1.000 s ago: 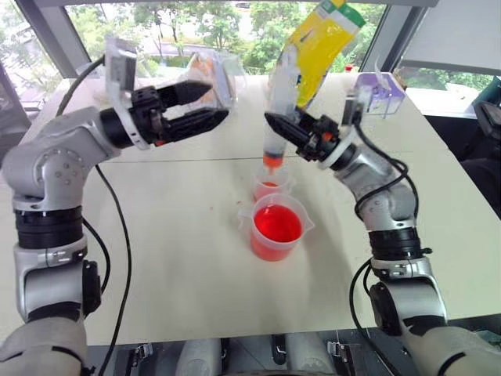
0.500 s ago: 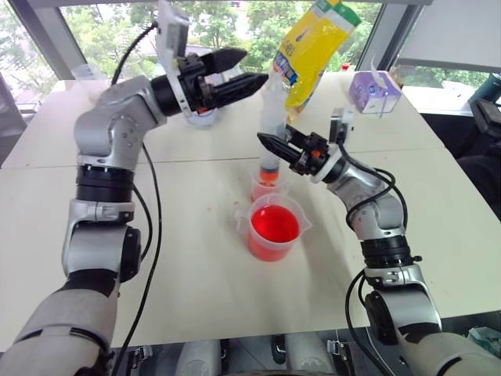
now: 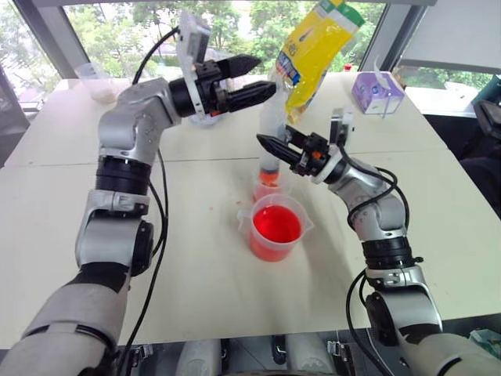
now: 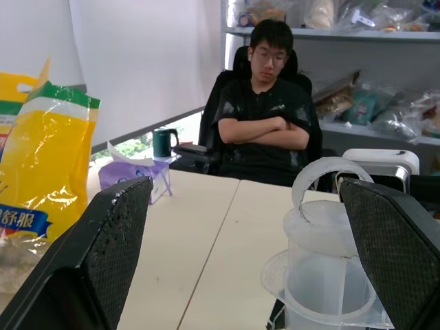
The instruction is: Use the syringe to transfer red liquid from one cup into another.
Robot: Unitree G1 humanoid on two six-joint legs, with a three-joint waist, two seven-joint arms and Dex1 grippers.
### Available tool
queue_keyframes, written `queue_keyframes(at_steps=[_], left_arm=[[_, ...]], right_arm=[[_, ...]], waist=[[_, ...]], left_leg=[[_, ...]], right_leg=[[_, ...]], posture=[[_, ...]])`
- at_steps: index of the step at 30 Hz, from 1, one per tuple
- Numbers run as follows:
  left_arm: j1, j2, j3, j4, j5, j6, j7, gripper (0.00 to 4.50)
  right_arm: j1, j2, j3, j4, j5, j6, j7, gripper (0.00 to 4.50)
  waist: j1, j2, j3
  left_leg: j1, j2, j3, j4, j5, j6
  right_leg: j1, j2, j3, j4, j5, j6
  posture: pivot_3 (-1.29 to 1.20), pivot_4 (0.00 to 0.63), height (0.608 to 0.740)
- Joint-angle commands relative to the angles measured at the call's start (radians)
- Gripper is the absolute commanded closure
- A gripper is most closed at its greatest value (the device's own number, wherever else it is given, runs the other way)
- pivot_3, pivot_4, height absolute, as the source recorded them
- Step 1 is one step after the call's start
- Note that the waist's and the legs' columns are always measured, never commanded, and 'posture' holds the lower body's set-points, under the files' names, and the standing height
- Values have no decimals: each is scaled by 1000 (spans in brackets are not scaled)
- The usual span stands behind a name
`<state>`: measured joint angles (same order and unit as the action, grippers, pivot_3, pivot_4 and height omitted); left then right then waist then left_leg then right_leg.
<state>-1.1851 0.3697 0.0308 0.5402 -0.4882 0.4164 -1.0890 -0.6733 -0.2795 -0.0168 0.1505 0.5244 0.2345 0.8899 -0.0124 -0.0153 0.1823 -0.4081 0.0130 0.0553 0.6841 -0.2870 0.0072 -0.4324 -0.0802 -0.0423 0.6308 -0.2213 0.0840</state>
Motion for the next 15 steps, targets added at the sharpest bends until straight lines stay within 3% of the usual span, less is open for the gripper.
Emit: queue_keyframes(at_steps=[1, 4, 11, 15], left_arm=[[-45, -27, -8, 22, 21, -35, -18, 45], [-50, -39, -13, 39, 31, -40, -42, 914], [-39, -46, -16, 26, 37, -27, -83, 4398], [-25, -42, -21, -1, 38, -10, -104, 4466]], right_arm=[[-28, 4, 8, -55, -2, -25, 24, 3116], [-32, 3, 8, -48, -7, -27, 27, 3116], [-37, 3, 5, -48, -11, -24, 35, 3116], [-45, 5, 2, -49, -12, -24, 37, 3116]], waist=[[0, 0, 0], [-1, 0, 0], [-1, 0, 0], [-1, 0, 0]], left_leg=[[0, 0, 0, 0, 0, 0], [0, 0, 0, 0, 0, 0], [0, 0, 0, 0, 0, 0], [0, 0, 0, 0, 0, 0]], right_leg=[[0, 0, 0, 0, 0, 0], [0, 0, 0, 0, 0, 0], [0, 0, 0, 0, 0, 0], [0, 0, 0, 0, 0, 0]], posture=[[0, 150, 740], [0, 150, 740], [0, 150, 740], [0, 150, 740]])
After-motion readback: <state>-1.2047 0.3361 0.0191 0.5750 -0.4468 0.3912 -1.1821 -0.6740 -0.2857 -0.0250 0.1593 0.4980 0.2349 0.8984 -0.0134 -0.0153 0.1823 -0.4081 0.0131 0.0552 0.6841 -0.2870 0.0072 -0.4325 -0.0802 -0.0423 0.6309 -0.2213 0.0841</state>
